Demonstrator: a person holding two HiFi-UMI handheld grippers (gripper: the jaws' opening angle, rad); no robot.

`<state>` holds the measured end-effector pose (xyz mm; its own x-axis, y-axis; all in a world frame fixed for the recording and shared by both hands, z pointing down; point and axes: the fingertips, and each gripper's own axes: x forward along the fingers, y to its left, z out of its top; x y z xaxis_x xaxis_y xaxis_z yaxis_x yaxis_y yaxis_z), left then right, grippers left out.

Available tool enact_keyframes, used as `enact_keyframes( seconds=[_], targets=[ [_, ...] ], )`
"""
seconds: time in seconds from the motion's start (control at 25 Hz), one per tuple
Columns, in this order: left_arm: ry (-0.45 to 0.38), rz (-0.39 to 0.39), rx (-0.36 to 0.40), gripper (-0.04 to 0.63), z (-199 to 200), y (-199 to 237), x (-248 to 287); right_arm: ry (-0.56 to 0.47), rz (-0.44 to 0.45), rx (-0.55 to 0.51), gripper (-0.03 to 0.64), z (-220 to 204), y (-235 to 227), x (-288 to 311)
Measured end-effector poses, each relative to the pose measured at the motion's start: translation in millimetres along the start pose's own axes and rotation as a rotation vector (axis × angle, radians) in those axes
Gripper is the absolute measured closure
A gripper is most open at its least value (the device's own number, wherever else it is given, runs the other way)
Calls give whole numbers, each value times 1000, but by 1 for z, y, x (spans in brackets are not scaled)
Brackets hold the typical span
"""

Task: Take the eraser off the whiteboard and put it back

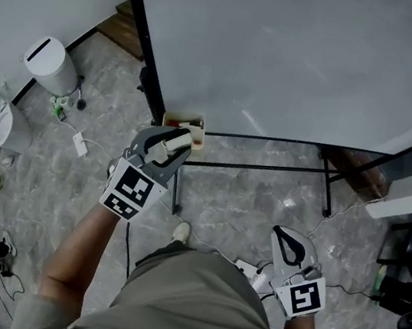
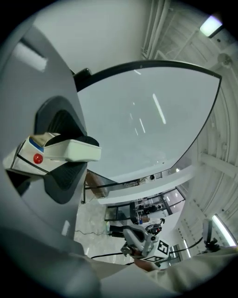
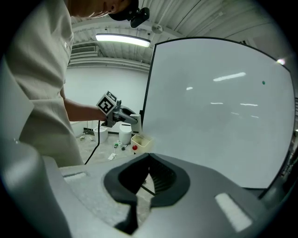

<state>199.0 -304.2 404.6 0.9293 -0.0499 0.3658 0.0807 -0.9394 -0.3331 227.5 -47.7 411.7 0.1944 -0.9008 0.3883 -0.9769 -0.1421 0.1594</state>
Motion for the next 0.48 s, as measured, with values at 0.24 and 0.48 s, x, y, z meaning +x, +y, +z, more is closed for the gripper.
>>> enact_keyframes(
  seconds=[0.24,0.48],
  targets=[
    [-48,103,-72,420,32,-16,-65,-35,120,-46,614,1,6,-6],
    [-74,223,-164,420,53,-44,-132,-66,234,-77,614,-6,15,-15]
  ],
)
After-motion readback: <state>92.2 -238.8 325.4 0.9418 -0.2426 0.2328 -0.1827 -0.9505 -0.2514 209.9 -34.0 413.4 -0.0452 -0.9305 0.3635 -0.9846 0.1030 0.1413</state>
